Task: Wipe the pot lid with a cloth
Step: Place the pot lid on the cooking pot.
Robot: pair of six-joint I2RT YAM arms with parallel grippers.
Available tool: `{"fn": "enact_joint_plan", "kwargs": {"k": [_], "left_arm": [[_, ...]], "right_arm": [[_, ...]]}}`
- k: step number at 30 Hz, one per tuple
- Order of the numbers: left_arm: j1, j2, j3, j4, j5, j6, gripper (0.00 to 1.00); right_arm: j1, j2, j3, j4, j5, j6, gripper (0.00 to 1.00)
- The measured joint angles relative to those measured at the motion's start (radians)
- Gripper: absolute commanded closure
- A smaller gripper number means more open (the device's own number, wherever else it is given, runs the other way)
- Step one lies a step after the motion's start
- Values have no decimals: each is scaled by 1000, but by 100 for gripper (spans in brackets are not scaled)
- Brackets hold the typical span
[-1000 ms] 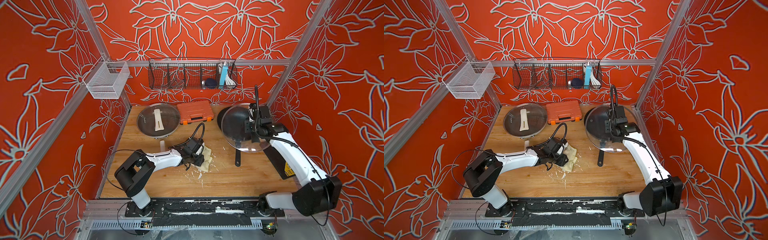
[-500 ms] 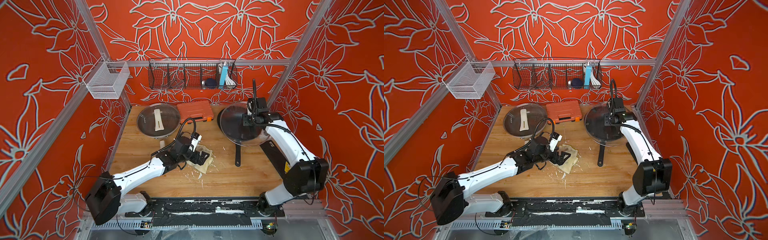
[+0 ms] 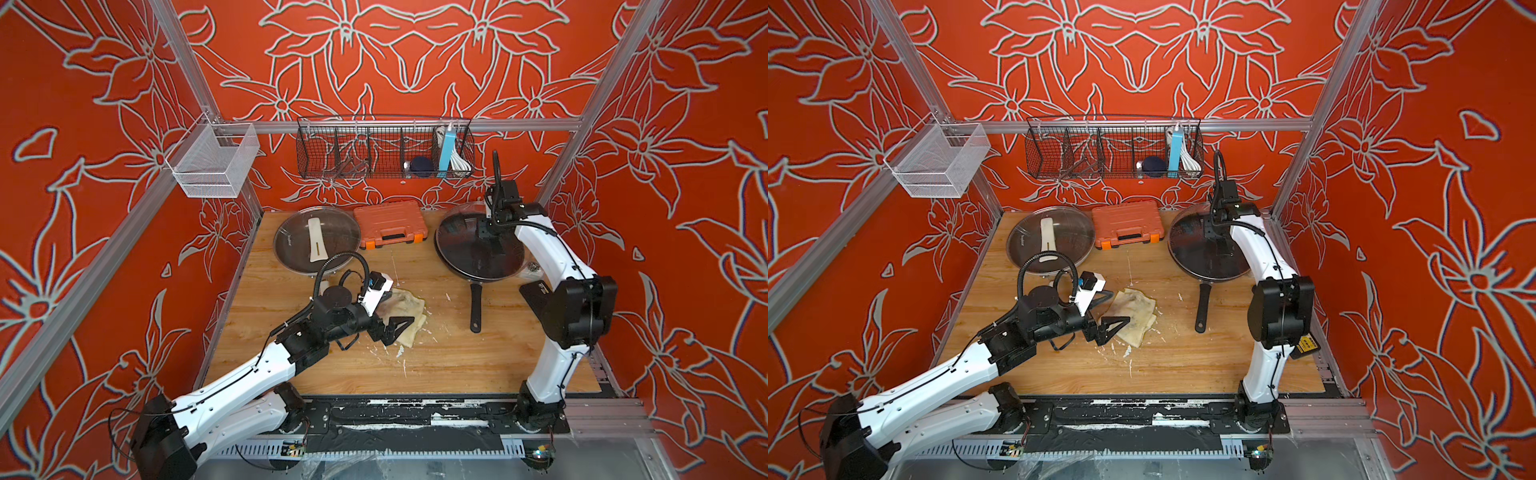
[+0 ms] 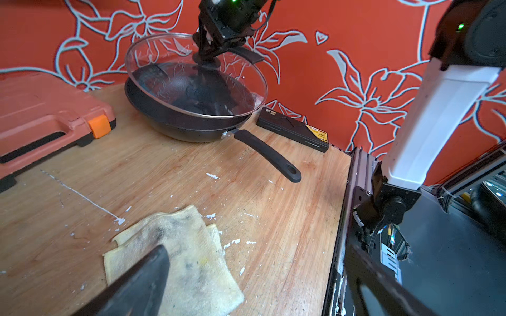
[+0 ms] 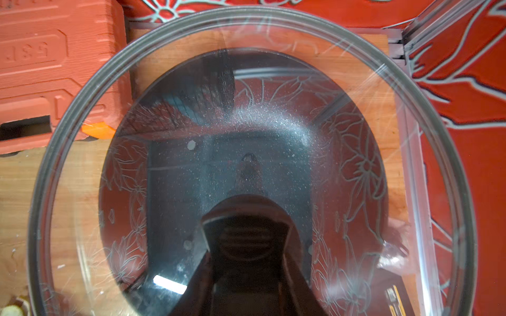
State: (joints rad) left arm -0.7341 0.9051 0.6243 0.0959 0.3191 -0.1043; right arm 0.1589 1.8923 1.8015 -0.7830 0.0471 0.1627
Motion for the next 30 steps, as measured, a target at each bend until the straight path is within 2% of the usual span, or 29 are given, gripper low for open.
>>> {"fn": "enact_joint_plan", "kwargs": {"k": [10, 30], "left_arm": [[0, -5, -6, 0, -10, 30, 1], [0, -12, -17, 4, -42, 35, 1]], "right_arm": [[-2, 137, 141, -58, -1, -25, 100], [-43, 198, 160, -91, -10, -26, 100]]}}
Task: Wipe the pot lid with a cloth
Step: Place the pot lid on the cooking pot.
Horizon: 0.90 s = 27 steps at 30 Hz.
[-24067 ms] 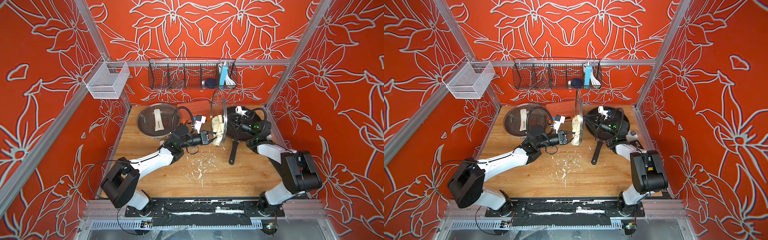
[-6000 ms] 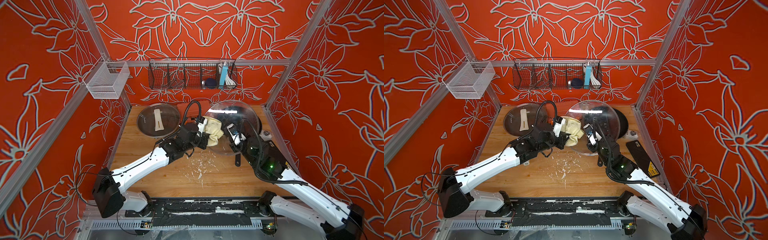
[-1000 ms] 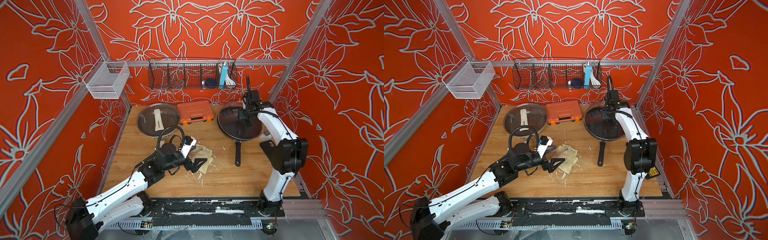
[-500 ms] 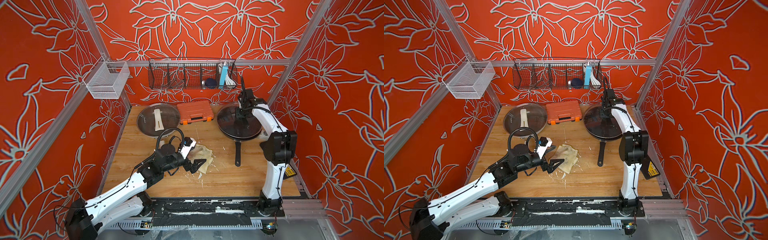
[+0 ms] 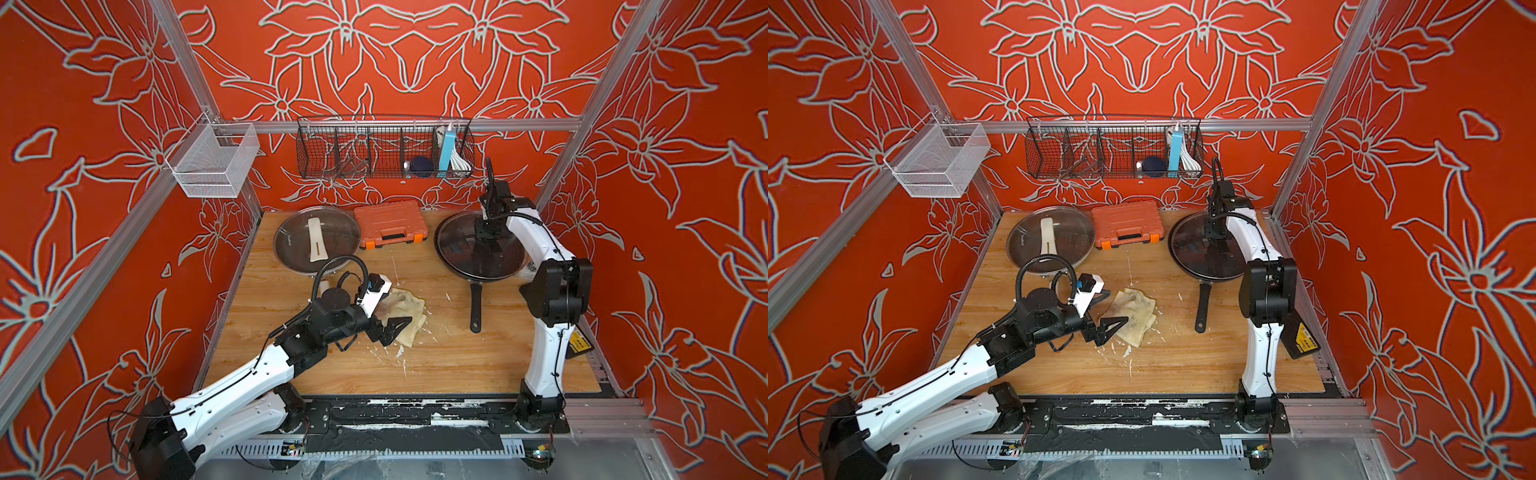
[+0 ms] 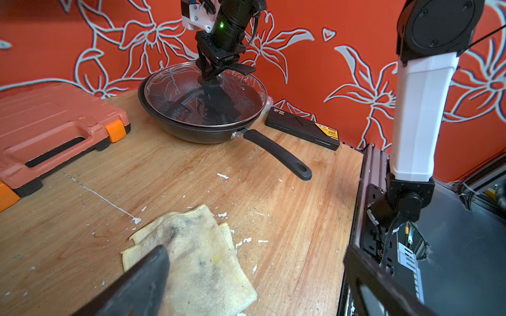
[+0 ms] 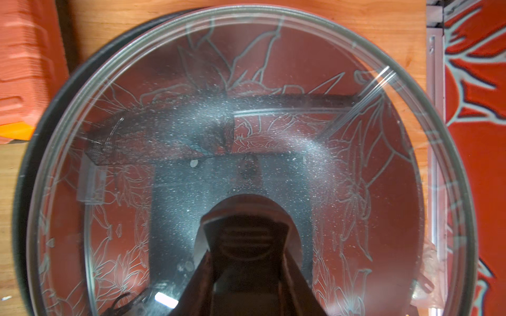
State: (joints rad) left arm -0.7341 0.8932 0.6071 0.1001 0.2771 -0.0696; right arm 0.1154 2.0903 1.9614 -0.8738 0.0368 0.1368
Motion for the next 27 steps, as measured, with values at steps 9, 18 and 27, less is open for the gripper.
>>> {"fn": "enact_joint_plan", "kwargs": {"k": [9, 18, 27], "left_arm": [[0, 13, 0, 15, -7, 0, 1], [0, 13, 0, 22, -13, 0, 1], [0, 13, -18, 31, -26, 0, 1]], "right_arm": [[-3, 7, 0, 2, -64, 6, 99], [-3, 13, 0, 7, -82, 8, 92], [-3, 14, -7, 30, -84, 11, 92]]}}
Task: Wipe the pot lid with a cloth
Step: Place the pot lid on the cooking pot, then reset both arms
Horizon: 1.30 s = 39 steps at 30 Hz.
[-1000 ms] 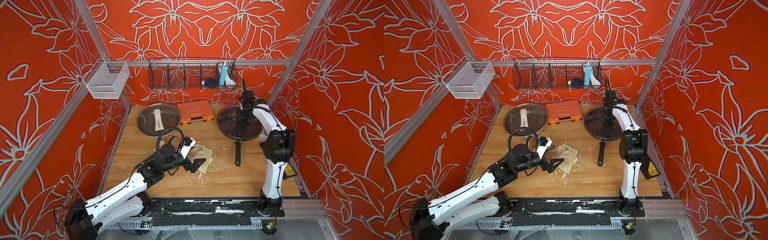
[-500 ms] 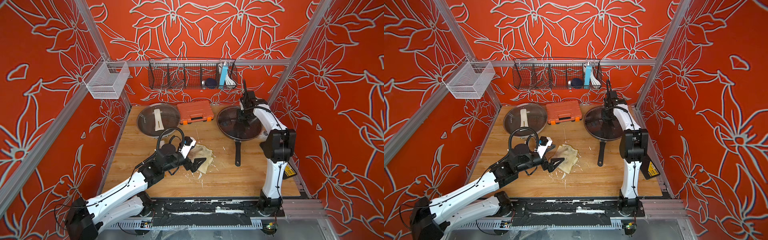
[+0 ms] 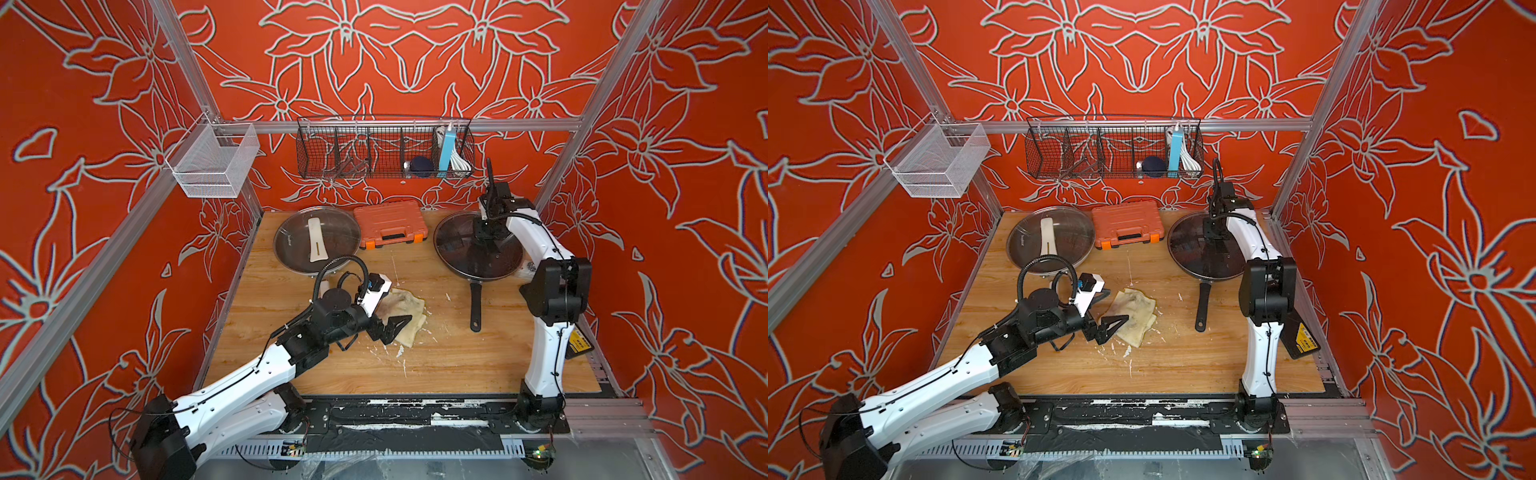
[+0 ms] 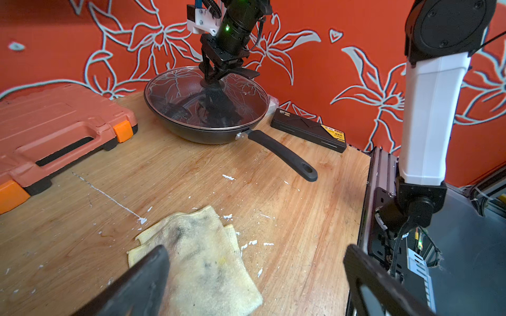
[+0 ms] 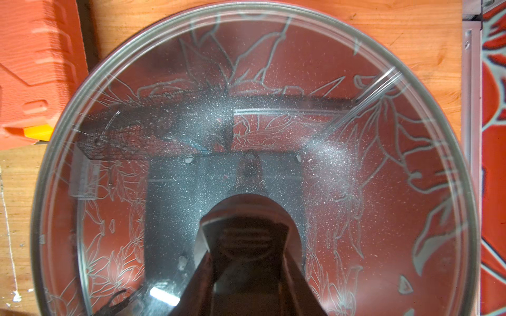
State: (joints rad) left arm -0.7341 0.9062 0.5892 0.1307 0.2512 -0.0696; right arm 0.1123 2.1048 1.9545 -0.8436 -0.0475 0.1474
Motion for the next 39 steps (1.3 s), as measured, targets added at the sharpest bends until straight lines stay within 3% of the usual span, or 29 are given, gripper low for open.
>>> {"fn": "enact_joint_plan", "kwargs": {"k": [13, 19, 22, 26, 33, 39], "left_arm": [[0, 0, -10, 8, -11, 0, 1], [0, 0, -10, 10, -31, -1, 1], [0, 0, -10, 10, -61, -4, 1], [14, 3, -10, 10, -108, -20, 1], [105, 23, -6, 10, -177, -21, 1], [212, 58, 23, 15, -224, -16, 1]], "right_arm": [[-1, -12, -45, 84, -24, 13, 91], [-1, -13, -45, 82, -22, 13, 69], [-1, -23, -57, 99, -24, 11, 46], [-1, -91, -114, 147, -24, 14, 30], [0, -309, -315, 274, -24, 0, 17], [0, -541, -639, 494, -2, -14, 11]]}}
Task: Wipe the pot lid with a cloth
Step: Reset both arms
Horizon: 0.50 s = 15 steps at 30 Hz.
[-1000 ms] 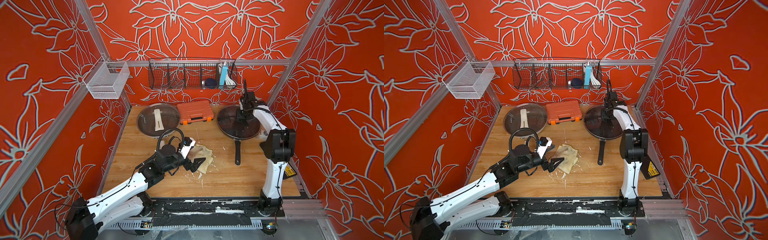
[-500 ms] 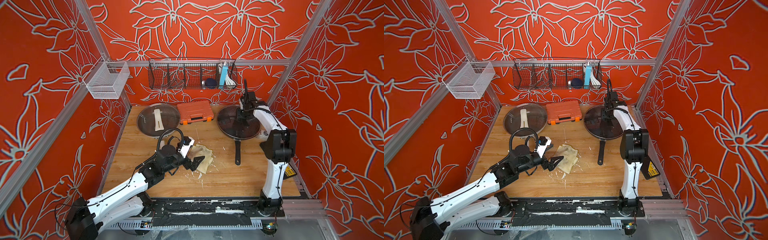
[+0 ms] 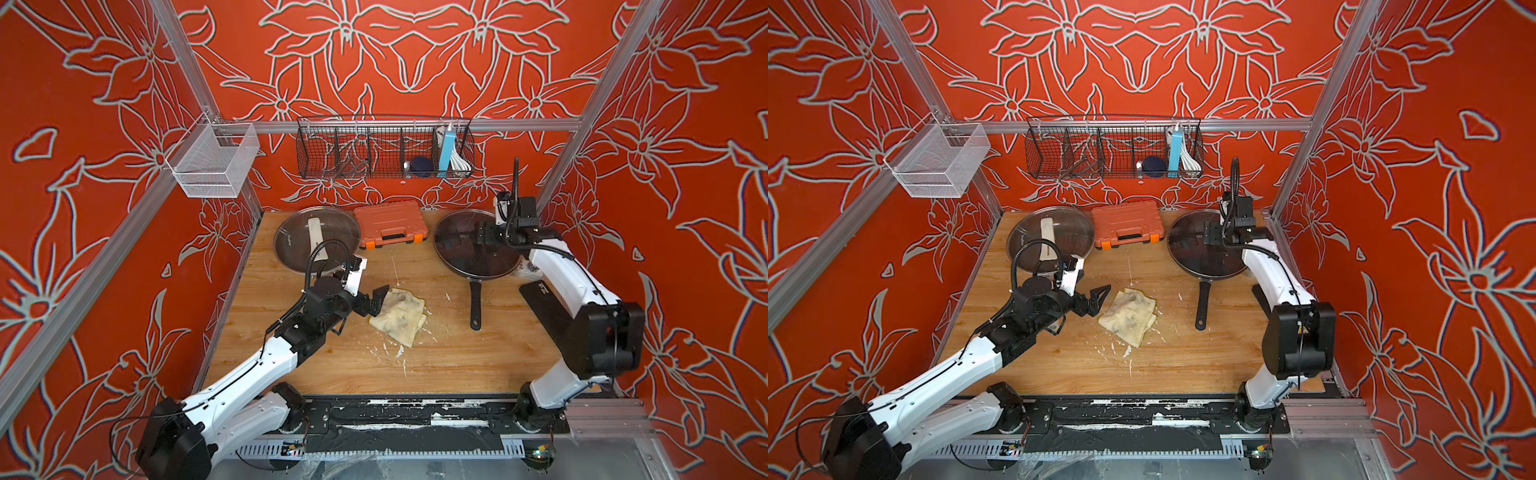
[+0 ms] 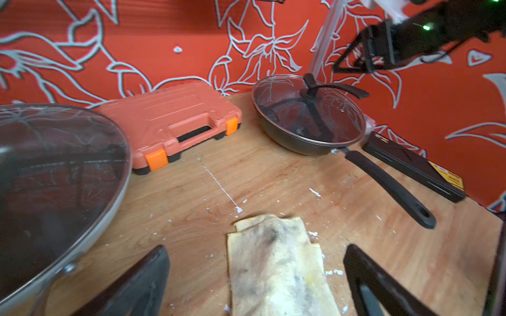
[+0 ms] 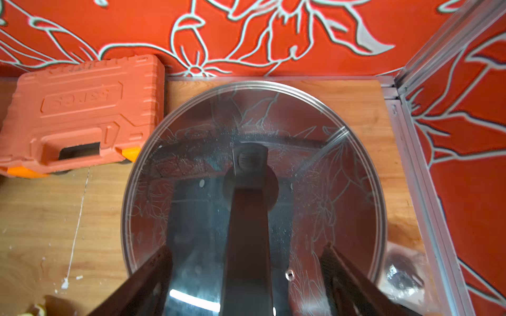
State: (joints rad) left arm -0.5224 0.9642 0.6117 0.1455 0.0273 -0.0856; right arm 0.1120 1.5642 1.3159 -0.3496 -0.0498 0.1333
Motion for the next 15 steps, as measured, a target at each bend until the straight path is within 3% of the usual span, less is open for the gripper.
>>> {"fn": "enact_joint_plan", "kwargs": {"k": [8, 15], "left_arm": [[147, 10, 3, 53, -61, 16, 1], [256, -23, -134, 155, -164, 57, 1]], "right_arm": [[0, -201, -344, 292, 129, -34, 8], [0, -309, -584, 564, 218, -50, 5]]}}
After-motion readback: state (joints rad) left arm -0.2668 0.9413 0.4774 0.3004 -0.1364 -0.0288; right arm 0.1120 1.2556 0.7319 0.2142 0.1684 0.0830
